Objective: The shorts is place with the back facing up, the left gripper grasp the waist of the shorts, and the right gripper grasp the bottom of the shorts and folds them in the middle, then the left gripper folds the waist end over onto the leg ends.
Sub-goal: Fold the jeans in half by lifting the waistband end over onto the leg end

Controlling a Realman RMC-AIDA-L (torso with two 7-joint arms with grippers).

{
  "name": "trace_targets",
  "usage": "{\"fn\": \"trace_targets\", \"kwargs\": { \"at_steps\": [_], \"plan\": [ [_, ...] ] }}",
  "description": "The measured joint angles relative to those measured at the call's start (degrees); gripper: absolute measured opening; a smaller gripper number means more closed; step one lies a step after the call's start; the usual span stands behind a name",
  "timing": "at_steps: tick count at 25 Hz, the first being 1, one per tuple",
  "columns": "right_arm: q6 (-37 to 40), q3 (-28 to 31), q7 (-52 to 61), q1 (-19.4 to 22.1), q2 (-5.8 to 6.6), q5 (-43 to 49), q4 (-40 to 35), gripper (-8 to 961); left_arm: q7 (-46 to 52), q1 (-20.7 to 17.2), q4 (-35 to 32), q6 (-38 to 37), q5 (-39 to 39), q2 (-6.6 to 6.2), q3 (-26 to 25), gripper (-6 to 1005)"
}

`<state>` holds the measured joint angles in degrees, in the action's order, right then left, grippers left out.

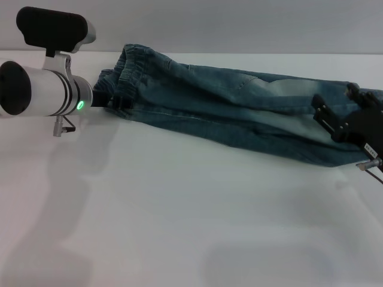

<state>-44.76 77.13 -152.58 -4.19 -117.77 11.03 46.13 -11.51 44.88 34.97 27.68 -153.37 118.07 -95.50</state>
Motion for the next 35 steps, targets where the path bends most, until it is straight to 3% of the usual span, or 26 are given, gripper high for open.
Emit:
{"fn": "trace_targets", "kwargs": {
  "at_steps": [10,18,35],
  "plan": [
    [0.0,0.0,0.2,0.0,0.0,0.1,0.1,704,-0.4,0.6,-0.5,-0.6,0.1,0.22,0.8,641],
    [0.1,0.1,1.3,0.8,0.06,0.1,1.0,704,-0.5,-0.7,0.6,-4.3,0.1,0.32,6.6,378],
    [0.0,0.1,2.1,1.4,0.26,0.1,1.9,704,0.1,-3.8,5.0,-5.6,0.2,0.4,7.4,114]
  ]
}}
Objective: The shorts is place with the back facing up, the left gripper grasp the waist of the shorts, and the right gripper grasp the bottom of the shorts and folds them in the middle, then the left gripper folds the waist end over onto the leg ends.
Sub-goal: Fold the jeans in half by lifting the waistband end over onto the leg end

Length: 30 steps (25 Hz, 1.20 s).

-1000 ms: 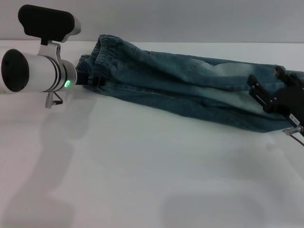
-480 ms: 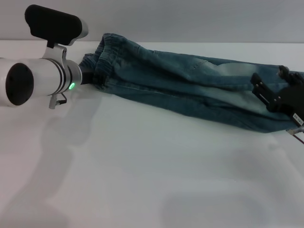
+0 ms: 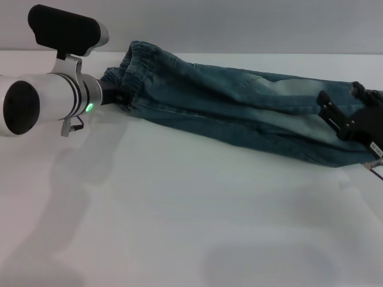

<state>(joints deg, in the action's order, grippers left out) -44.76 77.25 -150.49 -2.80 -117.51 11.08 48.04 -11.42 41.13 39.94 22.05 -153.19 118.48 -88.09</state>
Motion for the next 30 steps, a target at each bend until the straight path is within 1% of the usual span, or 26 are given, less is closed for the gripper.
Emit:
{"fn": "trace_targets", "kwargs": {
  "at_steps": [2,5,8,15,19,22,24,30],
  "plan": [
    [0.0,0.0,0.1,0.3,0.0,0.0,0.2,704,0.0,-0.2,0.4,0.0,0.0,0.0,0.0,87],
    [0.0,0.0,0.8,0.5,0.0,0.0,0.4,703,0.0,-2.5,4.5,-0.1,0.0,-0.01,0.5,46],
    [0.0,0.1,2.2,0.5,0.11,0.0,0.3,703,0.0,-4.6,8.5,-0.2,0.0,-0.01,0.7,40],
    [0.2,-0.5,3.4,0.2,0.23,0.7,0.2,704,0.0,-7.7,14.0,0.2,0.0,0.0,1.6,40],
    [2.0,-0.2,6.2,-0.6,-0.04,4.3,0.4,705,0.0,-9.9,18.3,0.3,0.0,0.0,2.7,40],
    [3.2,-0.3,6.5,-1.5,-0.53,6.2,0.4,705,0.0,-10.9,20.4,0.5,0.0,0.0,3.1,40],
    [4.1,-0.4,6.5,-1.9,-0.82,6.7,0.4,705,0.1,-11.5,21.8,0.8,0.0,0.0,3.4,40],
    [5.1,-0.6,6.1,-2.1,-0.97,7.0,0.7,662,0.5,-14.3,27.5,1.5,0.0,-0.16,4.9,39]
  ]
}}
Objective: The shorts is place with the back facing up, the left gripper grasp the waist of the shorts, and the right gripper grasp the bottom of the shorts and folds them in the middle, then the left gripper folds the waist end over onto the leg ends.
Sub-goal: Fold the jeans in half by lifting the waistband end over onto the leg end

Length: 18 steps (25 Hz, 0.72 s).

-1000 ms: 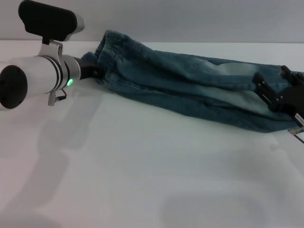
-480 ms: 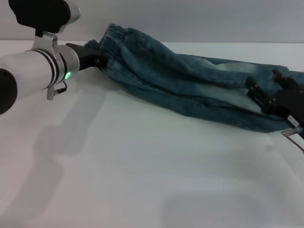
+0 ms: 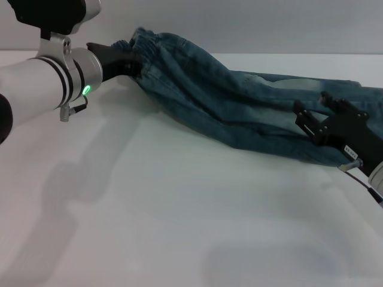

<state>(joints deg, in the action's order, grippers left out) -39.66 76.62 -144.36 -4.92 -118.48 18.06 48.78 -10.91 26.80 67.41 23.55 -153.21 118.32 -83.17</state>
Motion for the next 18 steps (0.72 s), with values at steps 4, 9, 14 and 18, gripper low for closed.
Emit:
{"fn": "trace_targets", "kwargs": {
  "at_steps": [4,9,14,18],
  "plan": [
    [0.1,0.0,-1.4,0.1,-0.09,0.8,0.1,634,0.1,-0.8,2.8,1.6,-0.1,-0.02,0.3,39],
    [0.2,0.0,-1.5,-0.2,-0.09,1.1,-0.3,322,0.1,-2.0,5.9,2.3,-0.2,-0.05,1.7,39],
    [0.2,0.3,-1.4,-1.9,-0.07,1.1,-2.4,149,0.1,-3.3,8.8,2.9,-0.1,-0.06,2.8,39],
    [0.9,0.5,-1.0,-4.7,-0.02,1.1,-5.0,89,0.1,-4.5,11.3,3.8,-0.1,0.0,3.5,39]
  ]
}}
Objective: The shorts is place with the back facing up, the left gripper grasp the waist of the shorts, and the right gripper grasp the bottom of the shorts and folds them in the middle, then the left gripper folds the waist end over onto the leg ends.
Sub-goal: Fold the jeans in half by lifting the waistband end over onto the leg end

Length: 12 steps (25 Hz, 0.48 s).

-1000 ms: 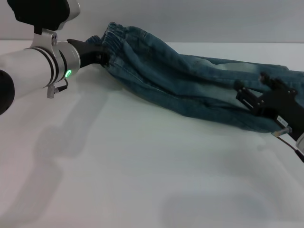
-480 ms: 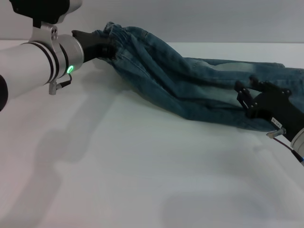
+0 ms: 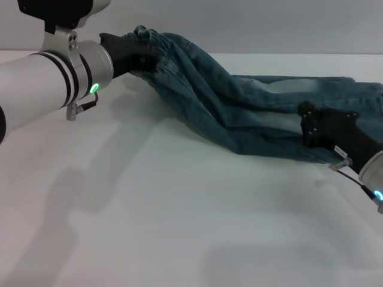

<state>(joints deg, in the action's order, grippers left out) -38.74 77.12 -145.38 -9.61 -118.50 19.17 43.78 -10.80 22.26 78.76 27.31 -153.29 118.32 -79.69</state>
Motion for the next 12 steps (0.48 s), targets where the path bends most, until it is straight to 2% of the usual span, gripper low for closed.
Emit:
{"fn": "trace_targets", "kwargs": {
  "at_steps": [6,12],
  "plan": [
    [2.8,-0.4,0.2,-3.0,-0.03,0.0,-1.5,-2,0.0,-1.9,4.2,0.6,-0.1,0.01,1.5,39],
    [2.9,-1.4,2.1,-4.7,-0.14,0.1,-2.9,-1,0.0,-3.4,8.5,1.0,-0.2,-0.11,2.8,39]
  ]
}}
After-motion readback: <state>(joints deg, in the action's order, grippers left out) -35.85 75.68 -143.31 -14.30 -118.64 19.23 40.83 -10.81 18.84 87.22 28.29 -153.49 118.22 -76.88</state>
